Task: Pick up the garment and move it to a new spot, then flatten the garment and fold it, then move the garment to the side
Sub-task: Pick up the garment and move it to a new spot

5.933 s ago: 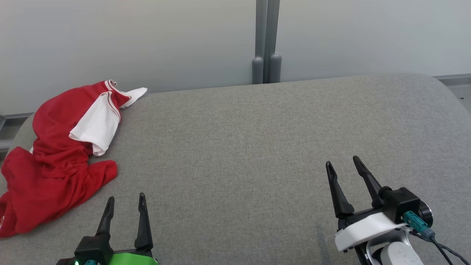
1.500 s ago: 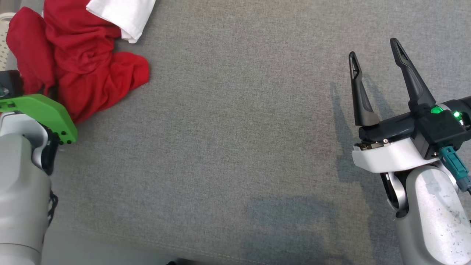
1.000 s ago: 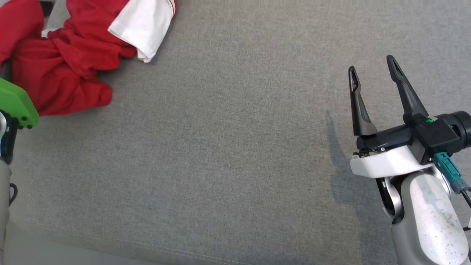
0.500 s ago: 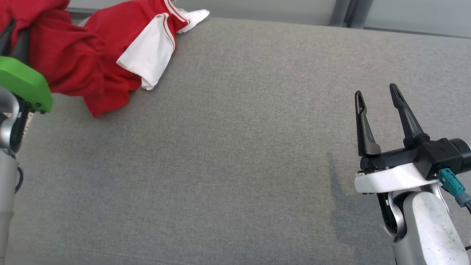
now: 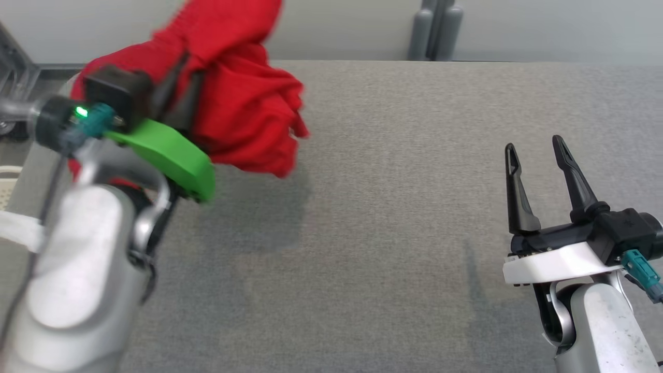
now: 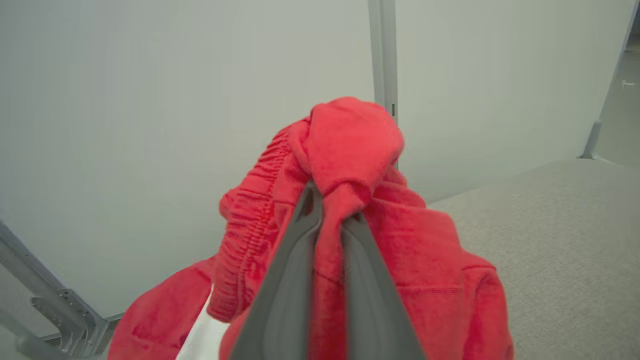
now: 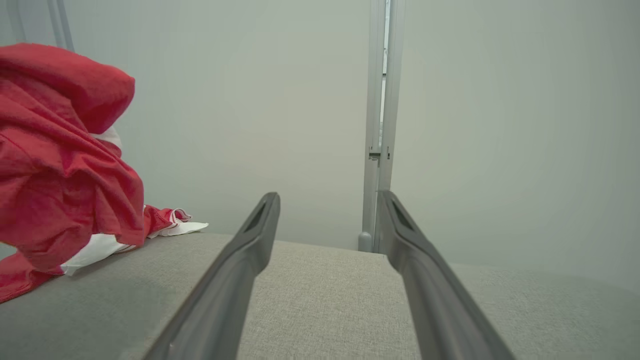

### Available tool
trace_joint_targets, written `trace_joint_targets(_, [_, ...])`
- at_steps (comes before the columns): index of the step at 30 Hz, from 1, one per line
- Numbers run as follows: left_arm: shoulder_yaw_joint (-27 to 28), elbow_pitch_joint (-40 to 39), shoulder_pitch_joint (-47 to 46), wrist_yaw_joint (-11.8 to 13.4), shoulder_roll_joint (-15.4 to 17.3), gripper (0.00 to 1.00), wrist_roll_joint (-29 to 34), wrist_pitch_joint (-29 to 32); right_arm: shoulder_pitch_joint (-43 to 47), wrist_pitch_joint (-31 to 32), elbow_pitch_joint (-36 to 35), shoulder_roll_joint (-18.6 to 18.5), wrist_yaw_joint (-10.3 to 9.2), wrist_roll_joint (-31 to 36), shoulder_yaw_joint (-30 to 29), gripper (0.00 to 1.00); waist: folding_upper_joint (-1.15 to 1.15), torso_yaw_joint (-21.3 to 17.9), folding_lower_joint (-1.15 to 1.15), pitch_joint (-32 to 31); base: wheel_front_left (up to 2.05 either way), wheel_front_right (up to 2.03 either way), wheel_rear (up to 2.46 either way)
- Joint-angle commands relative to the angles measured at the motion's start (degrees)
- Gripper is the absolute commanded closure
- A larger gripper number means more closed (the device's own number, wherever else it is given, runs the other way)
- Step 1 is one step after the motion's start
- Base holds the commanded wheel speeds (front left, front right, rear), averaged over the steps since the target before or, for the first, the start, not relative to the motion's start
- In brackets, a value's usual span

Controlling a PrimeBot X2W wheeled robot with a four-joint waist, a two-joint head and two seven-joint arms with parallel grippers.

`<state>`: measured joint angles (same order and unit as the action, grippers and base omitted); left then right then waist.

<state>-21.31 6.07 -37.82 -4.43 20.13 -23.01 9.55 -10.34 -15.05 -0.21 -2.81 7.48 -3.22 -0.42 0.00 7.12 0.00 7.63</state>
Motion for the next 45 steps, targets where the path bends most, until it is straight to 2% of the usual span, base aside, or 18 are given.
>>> trace_joint_targets(1, [-1.0,-0.2,2.3,0.6,-1.7,1.00,-0.7,-0.5,0.7,-0.2,-0.2,-0.2,0.02,-0.5,0.2,0.00,0.00,-2.7,0.00,-0.9,0.00,0.00,0.00])
trace_joint_targets(10, [-7.3,4.9,7.7,1.5,-10.1,1.00,-0.7,-5.2,0.9,-0.2,-0.5,-0.2,0.02,-0.3,-0.1,0.00,0.00,-9.5,0.00,-0.7,0.00,0.00,0.00])
trace_joint_targets(17, [-7.7,10.8,7.9,3.0,-14.9,1.00,-3.0,-9.7,0.8,-0.2,-0.8,-0.2,0.02,-0.5,0.3,0.00,0.00,-14.5,0.00,0.9,0.00,0.00,0.00])
trace_joint_targets(21, [-8.0,13.8,8.5,4.0,-15.9,1.00,-4.0,-11.0,0.6,-0.2,-0.9,-0.1,0.02,-0.8,0.4,0.00,0.00,-16.2,0.00,2.0,0.00,0.00,0.00])
trace_joint_targets(27, [-7.7,22.2,9.2,6.9,-16.7,1.00,-5.9,-13.7,-0.2,-0.2,-1.0,-0.1,0.02,-1.5,0.9,0.00,0.00,-18.0,0.00,3.8,0.00,0.00,0.00])
trace_joint_targets(34, [-5.9,31.7,6.9,10.5,-17.0,1.00,-7.8,-17.0,-0.7,-0.2,-0.9,-0.1,0.02,-1.9,1.4,0.00,0.00,-18.8,0.00,4.8,0.00,0.00,0.00])
trace_joint_targets(42, [-4.3,38.6,3.4,15.0,-17.1,1.00,-8.4,-21.2,-0.8,-0.2,-0.3,-0.1,0.02,-2.1,1.1,0.00,0.00,-18.7,0.00,4.9,0.00,0.00,0.00])
trace_joint_targets(43, [-4.5,39.0,3.1,15.1,-17.1,0.88,-8.5,-21.4,-0.8,-0.2,-0.2,-0.1,0.02,-2.2,1.1,0.00,0.00,-18.7,0.00,4.9,0.00,0.00,0.00])
trace_joint_targets(45, [-5.7,39.8,2.4,14.1,-17.2,0.58,-8.6,-21.4,-1.0,-0.2,0.1,-0.1,0.02,-2.3,1.1,0.00,0.00,-18.6,0.00,4.8,0.00,0.00,0.00])
